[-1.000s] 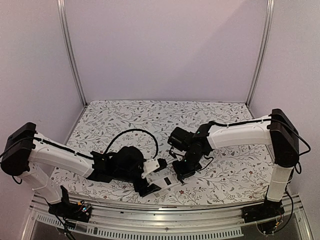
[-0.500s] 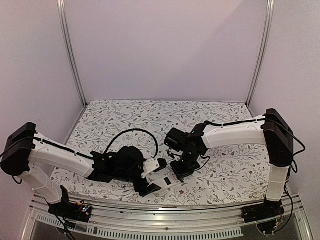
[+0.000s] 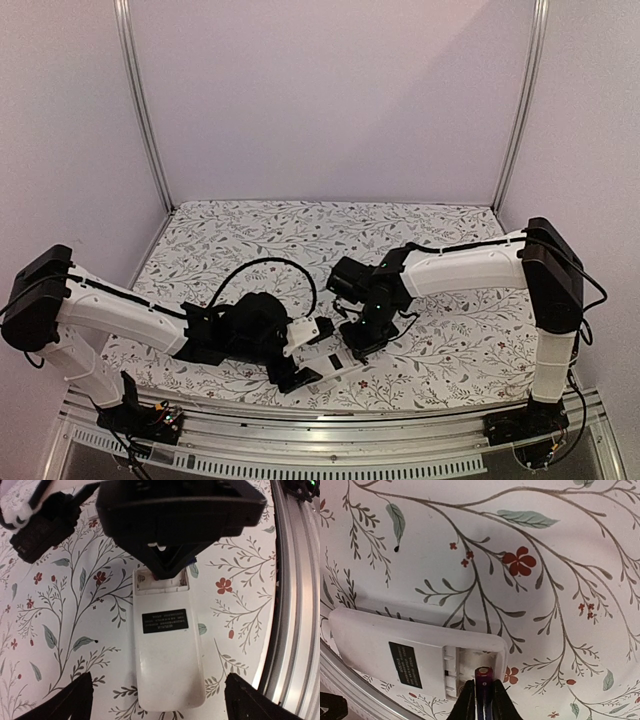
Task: Load the batteries into the remote control
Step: Place the battery in the battery compartment.
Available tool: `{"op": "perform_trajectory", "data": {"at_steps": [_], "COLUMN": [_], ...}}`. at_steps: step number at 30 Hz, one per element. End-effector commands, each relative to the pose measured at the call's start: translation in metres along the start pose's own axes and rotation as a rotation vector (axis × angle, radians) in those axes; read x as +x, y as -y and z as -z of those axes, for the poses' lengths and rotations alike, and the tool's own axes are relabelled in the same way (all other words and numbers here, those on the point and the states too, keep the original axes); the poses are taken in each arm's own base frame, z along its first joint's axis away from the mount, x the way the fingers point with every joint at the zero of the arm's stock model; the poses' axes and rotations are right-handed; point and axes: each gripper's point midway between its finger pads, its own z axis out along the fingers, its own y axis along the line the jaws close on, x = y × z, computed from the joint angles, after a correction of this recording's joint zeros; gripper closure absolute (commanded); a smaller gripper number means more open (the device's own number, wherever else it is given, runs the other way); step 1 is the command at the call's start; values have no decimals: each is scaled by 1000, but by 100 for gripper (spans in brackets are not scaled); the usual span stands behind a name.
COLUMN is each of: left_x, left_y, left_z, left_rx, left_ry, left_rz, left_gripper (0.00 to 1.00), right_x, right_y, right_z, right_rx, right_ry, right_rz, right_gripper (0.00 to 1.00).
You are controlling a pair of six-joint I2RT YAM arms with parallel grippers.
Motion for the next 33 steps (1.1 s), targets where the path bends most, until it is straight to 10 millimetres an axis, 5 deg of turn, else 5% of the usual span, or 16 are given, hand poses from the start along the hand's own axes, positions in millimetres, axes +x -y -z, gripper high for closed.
{"op": "perform_trajectory", "data": {"at_steps": [1,20,33], "left_x": [-6,-4,15], "left_y": [-3,-2,2], "left_z": [4,2,-18], "left_rx": [-11,-9,13], "left_ry": [22,12,-37], "left_rz": [-7,-11,-60], "left_gripper": [9,9,0], "right_x": [-5,-2,7], "right_y": [-2,2,-5], "right_z": [-4,20,24], "right_rx": [15,23,-108], "right_ry": [6,46,154], "right_rz": [9,-23,15], "right_gripper": [85,78,67]}}
